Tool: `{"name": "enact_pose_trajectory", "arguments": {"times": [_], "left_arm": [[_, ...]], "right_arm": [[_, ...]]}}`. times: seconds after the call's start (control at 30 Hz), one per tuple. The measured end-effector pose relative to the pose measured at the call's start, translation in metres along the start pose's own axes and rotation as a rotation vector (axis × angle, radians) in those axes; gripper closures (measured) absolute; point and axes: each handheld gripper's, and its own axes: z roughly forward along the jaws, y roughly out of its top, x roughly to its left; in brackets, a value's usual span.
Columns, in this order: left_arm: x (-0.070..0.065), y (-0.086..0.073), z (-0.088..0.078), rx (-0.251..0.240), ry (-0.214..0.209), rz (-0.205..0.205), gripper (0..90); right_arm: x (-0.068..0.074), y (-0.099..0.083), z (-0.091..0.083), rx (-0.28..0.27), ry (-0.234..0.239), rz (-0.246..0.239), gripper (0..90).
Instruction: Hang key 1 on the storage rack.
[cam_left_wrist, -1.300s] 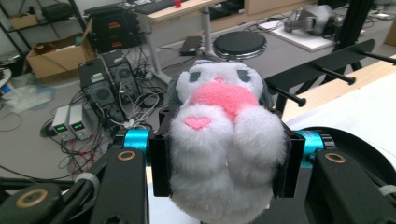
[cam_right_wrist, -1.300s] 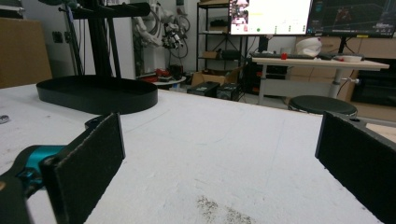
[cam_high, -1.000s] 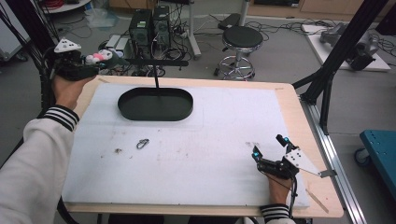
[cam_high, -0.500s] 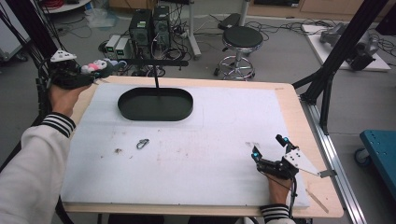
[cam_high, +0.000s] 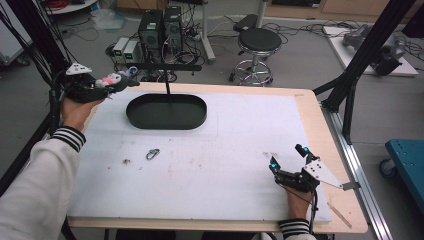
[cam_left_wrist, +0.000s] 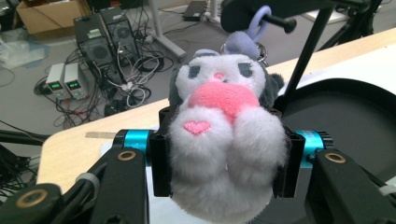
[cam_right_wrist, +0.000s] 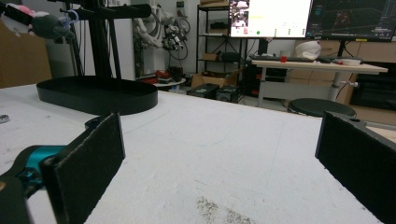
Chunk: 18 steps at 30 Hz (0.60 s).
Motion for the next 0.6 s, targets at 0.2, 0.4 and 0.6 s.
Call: {"name": "enact_pose_trajectory", "arguments": {"times": [0.2, 0.4, 0.6], "left_arm": [[-0.0010, -0.0014, 0.0032, 0.009, -0.009, -0.006, 52.7], [0.0031, -0.0051, 0.0046, 0.050, -0.087, -0.009, 47.8], [0.0028, -0.0071, 0.0019, 0.034, -0.126, -0.004, 34.1]], "right_arm": [[0.0000, 0.0000, 0.0001, -0.001, 0.000, 0.000, 0.6], [0.0001, 0.0000, 0.0001, -0.001, 0.000, -0.001, 0.6], [0.0003, 0.0000, 0.0001, 0.001, 0.001, -0.002, 0.7]]}}
